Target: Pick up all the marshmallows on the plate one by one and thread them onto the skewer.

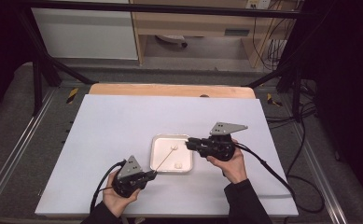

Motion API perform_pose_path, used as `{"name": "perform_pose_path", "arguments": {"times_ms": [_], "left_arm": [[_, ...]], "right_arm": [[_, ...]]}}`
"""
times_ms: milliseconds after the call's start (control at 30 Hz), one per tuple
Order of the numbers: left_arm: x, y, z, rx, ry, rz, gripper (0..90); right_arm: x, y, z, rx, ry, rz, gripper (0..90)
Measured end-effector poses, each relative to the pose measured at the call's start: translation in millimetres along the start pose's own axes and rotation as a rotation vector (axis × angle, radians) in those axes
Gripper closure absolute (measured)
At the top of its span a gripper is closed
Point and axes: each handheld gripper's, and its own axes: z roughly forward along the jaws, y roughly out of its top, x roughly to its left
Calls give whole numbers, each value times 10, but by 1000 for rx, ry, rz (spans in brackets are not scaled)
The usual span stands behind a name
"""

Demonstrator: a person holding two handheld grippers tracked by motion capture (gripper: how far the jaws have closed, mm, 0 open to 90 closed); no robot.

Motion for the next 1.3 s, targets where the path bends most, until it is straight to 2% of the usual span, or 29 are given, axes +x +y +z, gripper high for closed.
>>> {"name": "perform_pose_path", "arguments": {"times_ms": [367,933,1300], "left_arm": [[-109,22,37,-18,-17,26,883],[-117,22,23,-28,-10,31,884],[-109,7,37,-23,-7,25,884]], "right_arm": [[12,8,8,-28,53,44,767],[22,-36,92,-13,98,71,771],[38,-62,150,-16,143,109,791]]}}
